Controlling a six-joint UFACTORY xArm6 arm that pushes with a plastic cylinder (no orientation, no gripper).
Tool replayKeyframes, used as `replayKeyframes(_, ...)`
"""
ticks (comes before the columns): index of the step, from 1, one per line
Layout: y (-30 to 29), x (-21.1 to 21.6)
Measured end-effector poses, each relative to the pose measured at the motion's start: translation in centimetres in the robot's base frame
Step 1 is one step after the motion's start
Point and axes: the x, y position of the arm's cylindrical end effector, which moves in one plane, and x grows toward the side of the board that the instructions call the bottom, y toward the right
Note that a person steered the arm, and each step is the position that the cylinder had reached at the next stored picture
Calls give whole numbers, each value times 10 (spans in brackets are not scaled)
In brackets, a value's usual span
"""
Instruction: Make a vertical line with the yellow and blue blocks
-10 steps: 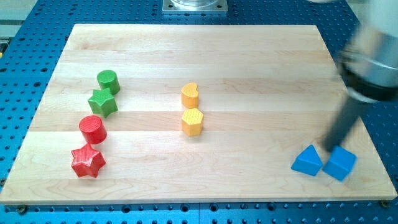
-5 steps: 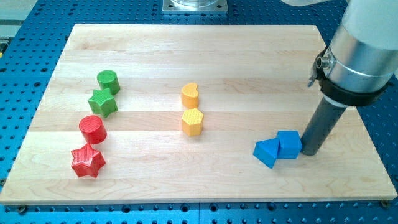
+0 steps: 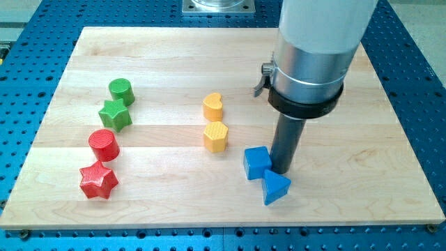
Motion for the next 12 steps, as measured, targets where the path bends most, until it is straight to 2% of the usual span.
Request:
replayKeyframes(1,-31,0)
replayKeyframes(5,-57,9)
replayKeyframes(6,-10,-1)
replayKeyframes(7,29,54)
replayKeyframes(8,-1,68)
replayKeyframes(10,-22,38)
replayKeyframes(12,-65,45)
